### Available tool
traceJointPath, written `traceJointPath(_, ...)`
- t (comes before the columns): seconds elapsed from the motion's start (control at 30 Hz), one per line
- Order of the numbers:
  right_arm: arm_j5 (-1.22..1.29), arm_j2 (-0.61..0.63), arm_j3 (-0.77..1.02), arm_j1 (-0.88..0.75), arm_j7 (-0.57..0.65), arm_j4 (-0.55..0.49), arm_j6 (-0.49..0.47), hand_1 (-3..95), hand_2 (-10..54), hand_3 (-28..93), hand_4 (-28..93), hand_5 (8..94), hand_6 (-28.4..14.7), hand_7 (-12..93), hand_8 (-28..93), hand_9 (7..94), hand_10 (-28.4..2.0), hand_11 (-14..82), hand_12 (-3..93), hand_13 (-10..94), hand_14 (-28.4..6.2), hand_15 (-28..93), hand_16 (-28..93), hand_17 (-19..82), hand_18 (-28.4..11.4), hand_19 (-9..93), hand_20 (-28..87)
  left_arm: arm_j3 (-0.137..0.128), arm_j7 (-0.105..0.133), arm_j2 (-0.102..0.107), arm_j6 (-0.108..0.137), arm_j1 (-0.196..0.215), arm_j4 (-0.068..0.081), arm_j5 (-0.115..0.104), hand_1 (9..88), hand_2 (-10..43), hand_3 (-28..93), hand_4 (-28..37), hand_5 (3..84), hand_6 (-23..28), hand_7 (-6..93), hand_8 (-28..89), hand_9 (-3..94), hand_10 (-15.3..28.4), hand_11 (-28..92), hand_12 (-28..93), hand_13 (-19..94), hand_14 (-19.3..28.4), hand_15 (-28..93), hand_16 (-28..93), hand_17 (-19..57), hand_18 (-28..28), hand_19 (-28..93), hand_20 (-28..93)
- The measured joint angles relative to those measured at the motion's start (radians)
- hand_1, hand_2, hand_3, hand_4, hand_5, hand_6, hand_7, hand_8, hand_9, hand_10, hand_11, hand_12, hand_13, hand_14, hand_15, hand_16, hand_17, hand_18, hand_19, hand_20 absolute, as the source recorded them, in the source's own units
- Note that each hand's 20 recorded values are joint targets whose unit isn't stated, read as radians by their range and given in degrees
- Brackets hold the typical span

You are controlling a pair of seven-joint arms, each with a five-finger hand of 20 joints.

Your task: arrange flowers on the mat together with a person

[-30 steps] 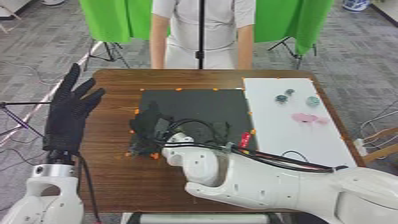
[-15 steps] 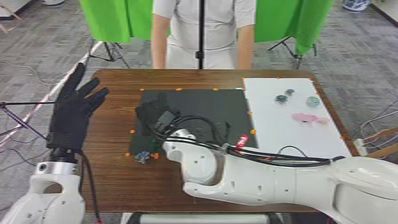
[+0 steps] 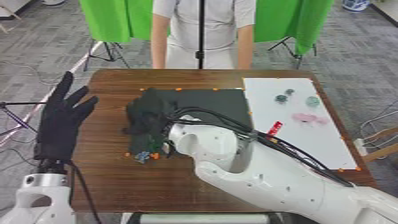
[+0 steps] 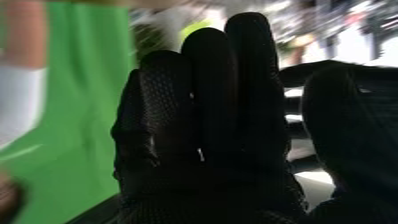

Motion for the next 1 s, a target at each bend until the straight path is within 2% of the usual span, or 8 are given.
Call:
traceJointPath(0.17,-0.182,0.023,0.085,-0.099,-0.183,-0.029,-0.079,17.8,14.5,72,-25,77.8,3.0,17,-13,48.9,-18.3,54.2,24.7,38,-17.4,81,19,2,-18.7,51,35,-0.007,0.014,0.001,0.012,0.017,-0.002,-0.001,22.5,3.6,76,-27.3,24.1,-4.0,11.8,-10,27.6,12.3,9,14,24,19.0,22,1,-9.6,27.9,48,0)
traceJointPath(0.23,-0.210,0.023,0.119,-0.144,-0.240,-0.029,-0.109,16.9,15.2,72,-26,77.5,3.1,17,-14,46.1,-18.6,52.8,23.8,35,-17.7,80,17,1,-18.6,49,35,-0.007,0.015,0.001,0.013,0.014,-0.002,-0.002,22.4,3.5,76,-27.3,24.1,-4.0,11.8,-10,27.6,12.3,8,14,24,18.9,22,1,-9.6,27.9,48,0)
traceJointPath(0.27,-0.212,0.023,0.135,-0.164,-0.269,-0.029,-0.132,15.5,16.2,71,-26,76.9,3.2,17,-14,43.4,-18.5,46.7,21.4,30,-18.2,78,16,-1,-18.2,46,33,-0.007,0.015,0.001,0.013,0.012,-0.002,-0.002,22.5,3.5,76,-27.3,24.1,-4.0,11.8,-10,27.6,12.3,8,14,24,18.9,22,1,-9.6,27.9,48,0)
traceJointPath(0.37,-0.229,0.022,0.153,-0.203,-0.357,-0.021,-0.206,13.9,18.3,69,-26,75.6,3.4,17,-14,40.3,-17.9,35.1,19.2,23,-18.1,74,14,-2,-17.9,44,33,-0.006,0.016,0.001,0.014,0.005,-0.002,-0.002,22.5,3.6,76,-27.3,24.0,-4.0,11.9,-10,27.6,12.3,8,14,24,19.0,22,1,-9.6,27.9,48,0)
traceJointPath(0.47,-0.275,0.022,0.143,-0.217,-0.416,-0.004,-0.232,13.5,19.9,67,-26,74.1,3.8,16,-14,39.0,-17.1,27.1,18.5,20,-17.9,72,13,-3,-17.6,43,33,-0.005,0.016,0.001,0.014,-0.002,-0.002,-0.002,22.6,3.6,76,-27.2,24.1,-4.0,11.8,-10,27.6,12.2,9,15,24,19.0,22,1,-9.6,27.9,48,0)
traceJointPath(0.67,-0.318,0.021,0.107,-0.217,-0.393,0.026,-0.202,12.7,20.8,66,-25,69.8,4.4,16,-14,37.4,-16.8,22.6,18.8,17,-18.0,70,13,-3,-17.2,43,33,-0.005,0.016,0.000,0.015,-0.006,-0.002,-0.003,22.7,3.7,76,-27.2,24.1,-4.0,11.8,-10,27.6,12.3,9,14,24,19.0,22,1,-9.6,27.9,48,0)
traceJointPath(0.9,-0.292,0.032,-0.027,-0.137,-0.237,0.044,-0.100,11.4,20.3,66,-25,68.7,4.2,15,-14,37.8,-17.4,22.9,19.5,17,-18.3,71,13,-4,-16.7,44,33,0.001,0.017,0.000,0.014,-0.014,0.001,-0.003,22.7,3.7,76,-27.1,24.1,-4.0,11.8,-10,27.6,12.3,9,14,24,19.0,22,1,-9.6,27.9,48,0)
traceJointPath(1.0,-0.254,0.036,-0.058,-0.104,-0.205,0.059,-0.075,11.3,20.0,66,-25,68.9,4.1,15,-14,38.1,-17.5,23.3,19.6,17,-18.5,72,13,-4,-16.6,45,34,0.004,0.016,0.000,0.013,-0.020,0.001,-0.002,22.7,3.8,76,-27.1,24.1,-4.0,11.9,-10,27.6,12.3,9,14,24,19.0,22,1,-9.6,27.9,48,0)
